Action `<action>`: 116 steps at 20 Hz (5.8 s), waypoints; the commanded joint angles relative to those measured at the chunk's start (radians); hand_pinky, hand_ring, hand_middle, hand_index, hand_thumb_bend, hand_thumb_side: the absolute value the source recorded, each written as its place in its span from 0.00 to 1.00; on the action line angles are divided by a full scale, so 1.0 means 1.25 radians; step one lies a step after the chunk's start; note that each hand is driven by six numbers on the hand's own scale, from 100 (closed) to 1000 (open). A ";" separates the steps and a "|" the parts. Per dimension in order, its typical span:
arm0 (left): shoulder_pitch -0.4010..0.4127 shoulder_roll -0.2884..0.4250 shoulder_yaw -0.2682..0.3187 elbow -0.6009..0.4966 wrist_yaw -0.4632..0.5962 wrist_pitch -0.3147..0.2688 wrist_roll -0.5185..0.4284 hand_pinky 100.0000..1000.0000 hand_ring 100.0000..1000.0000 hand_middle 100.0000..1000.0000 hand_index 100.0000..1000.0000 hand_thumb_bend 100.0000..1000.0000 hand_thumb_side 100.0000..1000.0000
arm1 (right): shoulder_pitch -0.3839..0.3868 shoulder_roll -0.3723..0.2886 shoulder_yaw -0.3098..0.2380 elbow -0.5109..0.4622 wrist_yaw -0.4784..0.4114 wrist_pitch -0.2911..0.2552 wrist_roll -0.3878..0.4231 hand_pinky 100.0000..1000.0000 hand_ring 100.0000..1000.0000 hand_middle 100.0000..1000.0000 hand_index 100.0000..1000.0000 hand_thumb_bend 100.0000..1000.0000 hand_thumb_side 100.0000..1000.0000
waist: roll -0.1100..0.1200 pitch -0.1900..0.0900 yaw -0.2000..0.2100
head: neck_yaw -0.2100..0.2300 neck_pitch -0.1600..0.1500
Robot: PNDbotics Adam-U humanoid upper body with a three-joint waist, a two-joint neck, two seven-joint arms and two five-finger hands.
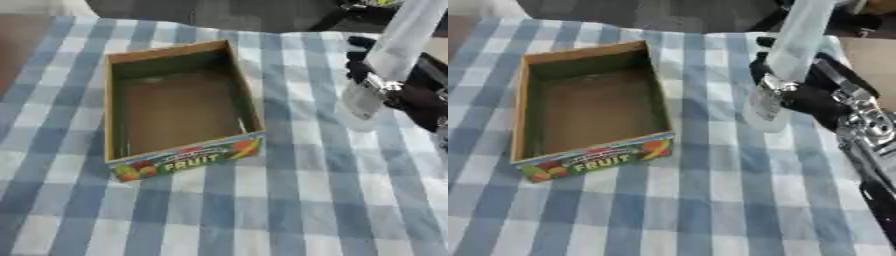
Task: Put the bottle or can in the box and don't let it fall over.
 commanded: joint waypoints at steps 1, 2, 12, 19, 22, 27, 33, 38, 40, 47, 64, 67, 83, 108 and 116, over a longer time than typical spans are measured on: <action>-0.002 0.018 0.004 -0.017 -0.002 0.001 0.000 0.98 0.41 0.51 0.73 0.66 0.37 | -0.026 -0.037 -0.011 -0.034 -0.037 0.011 -0.003 0.87 1.00 0.99 0.03 0.00 0.30 | -0.002 -0.023 0.001 | 0.000 -0.001; -0.002 0.018 0.004 -0.017 -0.002 0.001 0.000 0.98 0.41 0.51 0.73 0.66 0.37 | -0.033 -0.040 -0.011 -0.039 -0.045 0.013 -0.004 0.87 1.00 0.99 0.03 0.00 0.35 | -0.003 -0.023 0.001 | -0.001 -0.002; -0.007 0.029 -0.002 -0.019 -0.003 0.001 -0.004 0.98 0.41 0.51 0.73 0.67 0.37 | -0.157 -0.058 0.016 -0.015 -0.080 0.038 -0.007 0.87 1.00 0.98 0.04 0.00 0.31 | -0.019 -0.030 0.038 | -0.037 -0.014; -0.023 0.035 -0.007 -0.022 -0.002 0.000 -0.008 0.98 0.41 0.51 0.73 0.67 0.37 | -0.252 -0.022 0.044 0.072 -0.066 0.034 -0.015 0.86 1.00 0.97 0.04 0.00 0.33 | -0.036 -0.021 0.094 | -0.089 -0.033; -0.030 0.038 -0.009 -0.023 -0.001 -0.001 -0.008 0.98 0.41 0.51 0.73 0.67 0.37 | -0.286 -0.003 0.056 0.117 -0.051 0.015 -0.025 0.86 1.00 0.97 0.05 0.00 0.34 | -0.040 -0.018 0.121 | -0.111 -0.036; -0.043 0.038 -0.011 -0.024 0.001 -0.003 -0.008 0.97 0.41 0.51 0.73 0.67 0.37 | -0.329 0.033 0.069 0.187 -0.019 -0.022 -0.072 0.85 1.00 0.96 0.06 0.00 0.35 | -0.046 -0.012 0.168 | -0.143 -0.046; -0.056 0.039 -0.008 -0.025 0.003 -0.004 -0.002 0.97 0.41 0.51 0.73 0.68 0.37 | -0.356 0.067 0.097 0.240 0.024 -0.066 -0.127 0.85 1.00 0.95 0.06 0.00 0.36 | -0.052 -0.005 0.208 | -0.170 -0.055; -0.060 0.039 0.000 -0.027 0.005 -0.005 0.012 0.97 0.41 0.51 0.73 0.68 0.37 | -0.363 0.087 0.114 0.267 0.068 -0.083 -0.135 0.85 1.00 0.94 0.06 0.00 0.35 | -0.056 0.000 0.225 | -0.177 -0.057; -0.058 0.039 0.002 -0.026 0.005 -0.005 0.015 0.97 0.41 0.51 0.73 0.68 0.37 | -0.361 0.089 0.121 0.270 0.100 -0.093 -0.134 0.86 1.00 0.94 0.07 0.00 0.35 | -0.057 0.000 0.225 | -0.174 -0.056; -0.058 0.041 0.002 -0.026 0.003 -0.005 0.016 0.97 0.41 0.51 0.73 0.68 0.37 | -0.349 0.102 0.137 0.274 0.141 -0.105 -0.120 0.85 1.00 0.99 0.35 0.00 0.00 | -0.057 -0.002 0.219 | -0.165 -0.054; -0.051 0.045 0.006 -0.025 0.001 -0.004 0.015 0.97 0.42 0.51 0.73 0.68 0.37 | -0.322 0.091 0.123 0.248 0.237 -0.078 0.050 0.90 1.00 1.00 0.94 0.00 0.68 | -0.054 -0.019 0.191 | -0.143 -0.033; -0.052 0.046 0.006 -0.025 0.001 -0.004 0.013 0.97 0.42 0.51 0.73 0.68 0.37 | -0.316 0.092 0.121 0.255 0.252 -0.083 0.062 0.91 1.00 1.00 0.94 0.00 0.68 | -0.053 -0.020 0.188 | -0.140 -0.033; -0.046 0.045 0.009 -0.025 -0.001 -0.003 0.008 0.97 0.42 0.51 0.73 0.68 0.37 | -0.298 0.094 0.119 0.270 0.264 -0.105 0.208 0.96 1.00 1.00 1.00 0.00 0.36 | -0.052 -0.028 0.177 | -0.132 -0.029; -0.022 0.043 0.016 -0.020 -0.007 -0.004 0.008 0.97 0.41 0.51 0.73 0.68 0.37 | -0.209 0.056 0.095 0.169 0.189 -0.098 0.228 0.92 1.00 1.00 1.00 0.00 0.49 | -0.031 -0.043 0.124 | -0.105 -0.015; -0.010 0.042 0.022 -0.019 -0.010 -0.003 0.012 0.97 0.41 0.51 0.73 0.68 0.37 | -0.120 0.016 0.019 0.092 0.154 -0.073 0.143 0.82 0.97 1.00 0.89 0.00 0.65 | -0.021 -0.053 0.086 | -0.080 -0.004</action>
